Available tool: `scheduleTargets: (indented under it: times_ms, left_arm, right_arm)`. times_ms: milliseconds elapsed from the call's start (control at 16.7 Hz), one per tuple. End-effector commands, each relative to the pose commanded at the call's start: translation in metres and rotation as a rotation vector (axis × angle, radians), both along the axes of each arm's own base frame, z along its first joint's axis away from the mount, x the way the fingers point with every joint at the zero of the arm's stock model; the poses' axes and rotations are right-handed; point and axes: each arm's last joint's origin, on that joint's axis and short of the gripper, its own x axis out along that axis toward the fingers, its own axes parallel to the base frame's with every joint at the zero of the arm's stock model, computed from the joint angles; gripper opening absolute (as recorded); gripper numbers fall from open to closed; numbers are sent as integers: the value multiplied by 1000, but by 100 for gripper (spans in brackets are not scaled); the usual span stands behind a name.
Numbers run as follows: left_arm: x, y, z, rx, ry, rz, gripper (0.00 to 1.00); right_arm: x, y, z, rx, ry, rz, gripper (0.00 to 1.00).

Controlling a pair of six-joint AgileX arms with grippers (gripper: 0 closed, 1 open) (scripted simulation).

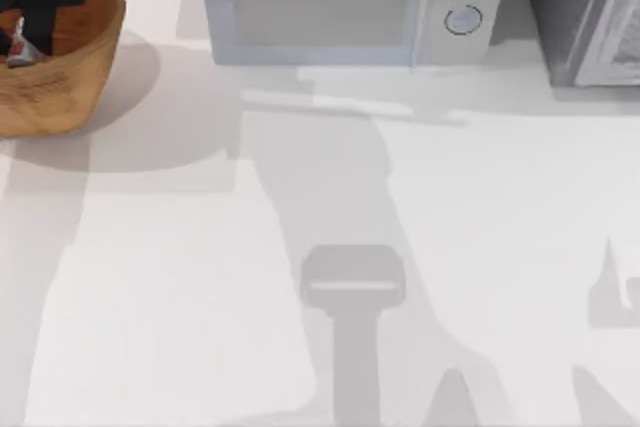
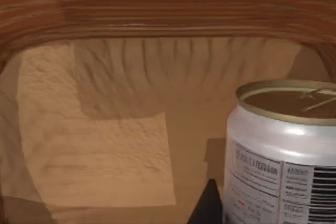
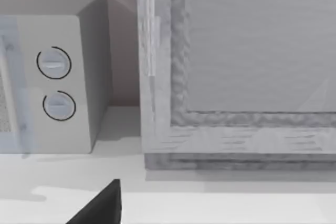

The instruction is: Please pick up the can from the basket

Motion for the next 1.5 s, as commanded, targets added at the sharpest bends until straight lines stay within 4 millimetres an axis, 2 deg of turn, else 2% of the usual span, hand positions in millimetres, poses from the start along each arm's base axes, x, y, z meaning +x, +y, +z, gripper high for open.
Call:
scheduleTargets:
  times_ms: [180, 300, 480, 660, 840, 1020, 1140, 1260, 1380, 1500]
  left_arm:
    - [-35, -22, 48, -37, -122, -34, 0]
    - [-73, -36, 80, -60, -224, -61, 0]
    - [-149, -49, 117, -86, -404, -97, 0]
    - [-234, -53, 124, -95, -601, -114, 0]
    - [-310, -50, 99, -85, -804, -104, 0]
    - [-361, -45, 55, -56, -1004, -65, 0]
    - [-379, -42, 24, -30, -1117, -27, 0]
    - [-388, -39, -5, -2, -1206, 14, 0]
    - [-392, -37, -26, 24, -1272, 51, 0]
    - [-393, -35, -38, 42, -1313, 78, 0]
  right_arm:
    - [0, 0, 0, 0, 0, 0, 100]
    - [0, 0, 0, 0, 0, 0, 100]
    - [0, 0, 0, 0, 0, 0, 100]
    - [0, 0, 0, 0, 0, 0, 100]
    - [0, 0, 0, 0, 0, 0, 100]
    - [0, 0, 0, 0, 0, 0, 100]
    - [0, 0, 0, 0, 0, 0, 100]
    - [0, 0, 0, 0, 0, 0, 100]
    - [0, 0, 0, 0, 0, 0, 100]
    - [0, 0, 0, 0, 0, 0, 100]
